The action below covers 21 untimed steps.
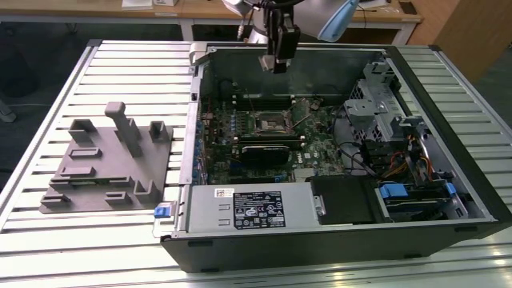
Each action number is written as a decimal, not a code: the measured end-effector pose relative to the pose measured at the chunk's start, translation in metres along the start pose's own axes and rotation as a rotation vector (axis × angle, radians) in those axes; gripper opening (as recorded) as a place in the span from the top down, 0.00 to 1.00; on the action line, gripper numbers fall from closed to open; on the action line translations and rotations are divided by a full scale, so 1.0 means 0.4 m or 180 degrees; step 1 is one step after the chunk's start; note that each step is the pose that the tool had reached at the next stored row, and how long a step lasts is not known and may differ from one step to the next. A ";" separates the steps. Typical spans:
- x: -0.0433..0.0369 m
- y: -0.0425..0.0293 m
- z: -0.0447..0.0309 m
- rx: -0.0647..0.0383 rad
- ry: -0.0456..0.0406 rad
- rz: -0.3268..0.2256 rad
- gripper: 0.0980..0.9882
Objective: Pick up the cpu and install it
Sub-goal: 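Place the cpu into insertion slot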
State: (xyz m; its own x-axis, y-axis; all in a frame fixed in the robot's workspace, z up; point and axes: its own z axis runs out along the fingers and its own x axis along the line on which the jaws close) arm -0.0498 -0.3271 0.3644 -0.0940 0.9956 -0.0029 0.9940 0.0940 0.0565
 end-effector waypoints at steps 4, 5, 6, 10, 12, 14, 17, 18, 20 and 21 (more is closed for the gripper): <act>0.001 0.000 0.009 0.0000 -0.0003 0.0044 0.50; 0.001 0.000 0.012 0.0000 -0.0003 0.0045 0.50; 0.001 0.000 0.014 0.0000 -0.0003 0.0045 0.50; 0.001 -0.001 0.021 0.0000 -0.0002 0.0045 0.50; 0.001 -0.001 0.024 0.0000 -0.0002 0.0044 0.50; 0.001 -0.001 0.027 0.0000 -0.0002 0.0045 0.50; 0.001 -0.001 0.030 0.0000 -0.0002 0.0045 0.50; 0.001 -0.001 0.030 0.0000 -0.0002 0.0045 0.50; 0.001 -0.001 0.031 0.0000 -0.0003 0.0044 0.50; 0.001 -0.001 0.032 0.0000 -0.0002 0.0045 0.50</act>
State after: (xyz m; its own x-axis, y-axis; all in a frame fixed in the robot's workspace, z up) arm -0.0496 -0.3268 0.3516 -0.0800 0.9968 -0.0028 0.9952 0.0800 0.0565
